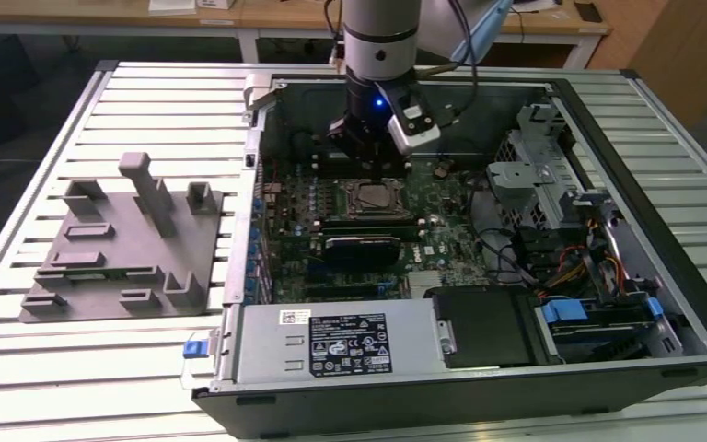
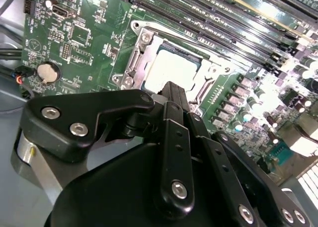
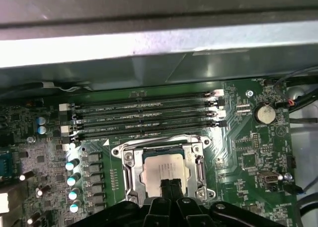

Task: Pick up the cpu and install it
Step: 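Install the second cpu locking lever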

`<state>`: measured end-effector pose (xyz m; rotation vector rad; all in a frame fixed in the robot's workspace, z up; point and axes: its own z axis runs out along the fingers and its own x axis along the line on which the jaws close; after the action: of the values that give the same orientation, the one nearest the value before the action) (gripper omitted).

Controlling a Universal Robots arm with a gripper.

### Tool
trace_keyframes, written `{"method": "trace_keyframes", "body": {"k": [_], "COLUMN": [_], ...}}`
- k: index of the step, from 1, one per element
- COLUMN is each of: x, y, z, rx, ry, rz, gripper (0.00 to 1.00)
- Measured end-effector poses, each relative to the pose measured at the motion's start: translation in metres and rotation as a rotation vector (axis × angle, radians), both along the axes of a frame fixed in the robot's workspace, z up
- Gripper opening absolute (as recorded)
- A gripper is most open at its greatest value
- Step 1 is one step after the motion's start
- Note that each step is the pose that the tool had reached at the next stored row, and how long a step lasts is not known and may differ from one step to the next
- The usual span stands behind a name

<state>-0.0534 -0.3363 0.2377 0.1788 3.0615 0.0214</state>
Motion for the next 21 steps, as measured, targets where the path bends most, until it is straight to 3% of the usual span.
{"method": "trace_keyframes", "body": {"k": [4,11,15,21], "x": [0.000,0.001,0.003,0.005], "y": [0.0000,-0.0004,-0.0051,-0.0173], "z": [0.0064,0.0071,0.0066,0.0052], "rx": [-0.0001,-0.0001,0.0002,0.0033], "ry": [0.0011,0.0027,0.0138,0.0362], "rz": [0.000,0.000,0.000,0.000], "gripper": [0.11,0.11,0.11,0.11]}}
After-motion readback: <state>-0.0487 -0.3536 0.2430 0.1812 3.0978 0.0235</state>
